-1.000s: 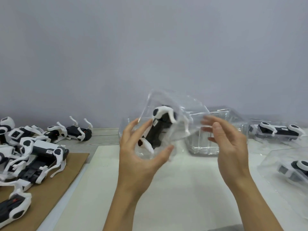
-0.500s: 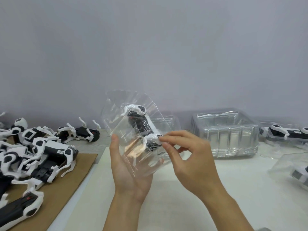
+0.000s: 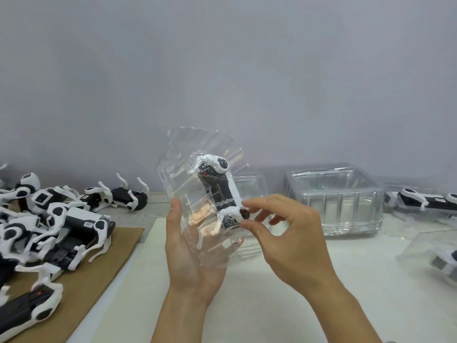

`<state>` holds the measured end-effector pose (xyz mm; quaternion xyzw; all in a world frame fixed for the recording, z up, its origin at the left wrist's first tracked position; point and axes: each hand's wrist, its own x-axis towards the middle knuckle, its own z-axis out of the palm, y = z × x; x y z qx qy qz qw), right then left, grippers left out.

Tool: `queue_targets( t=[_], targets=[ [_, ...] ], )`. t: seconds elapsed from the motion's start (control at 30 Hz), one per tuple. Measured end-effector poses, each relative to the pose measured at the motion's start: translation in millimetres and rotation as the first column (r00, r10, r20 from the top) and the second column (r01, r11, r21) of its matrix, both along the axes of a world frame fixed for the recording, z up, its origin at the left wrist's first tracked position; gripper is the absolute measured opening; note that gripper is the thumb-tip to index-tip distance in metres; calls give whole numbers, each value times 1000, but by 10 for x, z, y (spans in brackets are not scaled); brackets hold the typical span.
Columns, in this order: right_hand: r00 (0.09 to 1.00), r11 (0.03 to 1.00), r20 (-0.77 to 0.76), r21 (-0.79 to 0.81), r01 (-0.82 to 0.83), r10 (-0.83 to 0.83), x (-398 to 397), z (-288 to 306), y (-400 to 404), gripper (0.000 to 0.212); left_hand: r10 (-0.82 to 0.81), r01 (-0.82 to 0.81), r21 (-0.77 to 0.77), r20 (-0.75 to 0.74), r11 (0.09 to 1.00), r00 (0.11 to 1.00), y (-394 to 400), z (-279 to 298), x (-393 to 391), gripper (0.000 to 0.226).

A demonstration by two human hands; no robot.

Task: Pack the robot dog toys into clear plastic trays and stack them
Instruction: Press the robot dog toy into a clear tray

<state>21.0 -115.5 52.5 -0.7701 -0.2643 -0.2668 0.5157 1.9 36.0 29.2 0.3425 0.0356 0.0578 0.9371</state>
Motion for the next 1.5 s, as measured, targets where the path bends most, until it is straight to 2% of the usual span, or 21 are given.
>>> queue_targets(
  t=[0.2,0.37,0.57,0.7,0.87,1.07,1.3,1.5],
  targets=[
    [1000,1000,22,-14,22,-21,9,-19,11,25,-36,36,-3,13,999,999,-7,22,-6,71],
    [1000,1000,-15,-18,20,-20,15,-35,-1,24,-11,12,64,-15,998,1000,-18,3,11,85],
    [999,1000,-48,-20,7,-7,13,-37,-13,22,-25,26,51,-15,998,1000,6,-44,34,79],
    [998,999,-60,-27,-17,16,16,-25,-42,21,-6,11,98,-47,995,999,7,-38,29,75],
    [998,999,-57,-39,-37,35,1,-6,-67,9,-10,16,100,-59,995,998,6,-58,29,73],
    [996,996,21,28,84,-85,19,23,-78,11,-62,63,132,-10,989,998,-39,10,9,59],
    [987,973,55,182,139,-151,20,102,-74,27,-203,203,175,-18,963,979,-116,50,-6,69],
    [972,959,62,188,210,-225,28,126,-100,22,-252,255,202,-37,946,967,-121,36,-9,68]
  ],
)
